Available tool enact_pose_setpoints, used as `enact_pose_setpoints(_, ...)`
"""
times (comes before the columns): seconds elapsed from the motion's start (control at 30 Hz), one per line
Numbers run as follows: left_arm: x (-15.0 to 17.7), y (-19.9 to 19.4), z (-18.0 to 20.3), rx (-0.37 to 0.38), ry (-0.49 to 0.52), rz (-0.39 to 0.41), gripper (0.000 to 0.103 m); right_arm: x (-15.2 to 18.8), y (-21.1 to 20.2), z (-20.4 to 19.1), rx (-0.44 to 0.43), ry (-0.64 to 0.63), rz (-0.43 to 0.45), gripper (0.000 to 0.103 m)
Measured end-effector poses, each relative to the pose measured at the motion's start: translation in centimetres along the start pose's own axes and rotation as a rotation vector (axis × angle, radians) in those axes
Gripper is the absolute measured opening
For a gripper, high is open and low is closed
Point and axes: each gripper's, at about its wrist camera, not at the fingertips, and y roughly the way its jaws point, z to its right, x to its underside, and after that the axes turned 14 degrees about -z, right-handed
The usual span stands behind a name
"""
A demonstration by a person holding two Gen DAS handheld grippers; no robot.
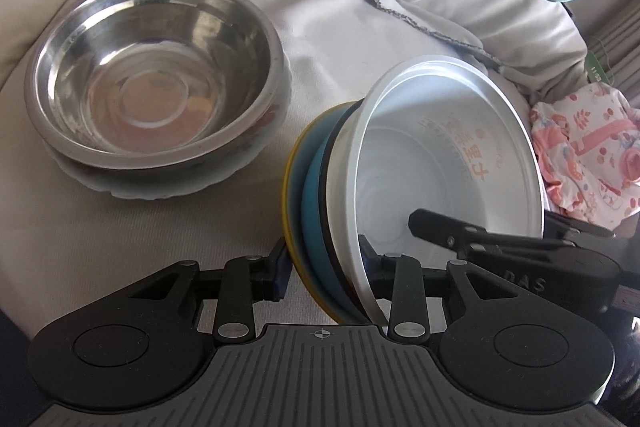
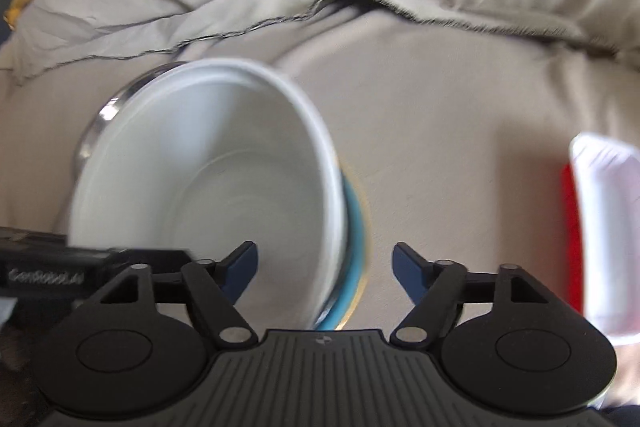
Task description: Organize plates and bowls
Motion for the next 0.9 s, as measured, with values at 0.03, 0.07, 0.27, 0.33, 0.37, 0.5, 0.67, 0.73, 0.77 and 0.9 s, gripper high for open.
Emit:
enact_pose_setpoints(0.03,0.0,0.0,0.0,0.001,0.001,-0.001,0.037,-0.1,0.1,0.1,0.019,-0.003,-0.001,0.077)
enact_pose_setpoints(0.07,0.0,0.0,-0.1,0.002,0.002,-0.002,0.038,-0.1,0.2,0.2,0.033,-0.005,-0.005,0.077)
enact_pose_setpoints(0.27,-0.2,0.2,0.1,-0.005,0.008,-0.007,0.038,-0.2,0.7,-0.5,0.052,-0.033,-0.002,0.086)
enact_pose_setpoints(0.33,-0.2,0.3,0.1,-0.007,0.011,-0.008,0.039,-0.3,1.1,-0.8,0.037,-0.036,-0.020,0.090)
enact_pose_setpoints(0.37,-0.2,0.4,0.1,-0.005,0.011,-0.010,0.039,-0.3,1.2,-0.8,0.031,-0.026,-0.025,0.091)
enact_pose_setpoints(0.5,-0.3,0.5,0.0,0.008,0.009,-0.015,0.041,-0.2,1.7,-0.5,-0.008,-0.010,-0.027,0.092)
enact_pose_setpoints(0.67,-0.6,0.6,-0.7,0.047,-0.015,-0.021,0.042,-0.7,2.2,0.7,-0.127,0.039,-0.065,0.090)
enact_pose_setpoints(0.73,-0.7,0.5,-0.9,0.061,-0.034,-0.021,0.043,-0.9,2.4,1.0,-0.175,0.067,-0.078,0.089)
enact_pose_setpoints(0.77,-0.8,0.6,-1.0,0.068,-0.043,-0.022,0.043,-1.1,2.5,1.1,-0.181,0.073,-0.076,0.089)
enact_pose_setpoints(0.9,-0.8,0.7,-1.5,0.103,-0.061,-0.027,0.044,-1.3,2.3,0.8,-0.175,0.061,-0.065,0.073)
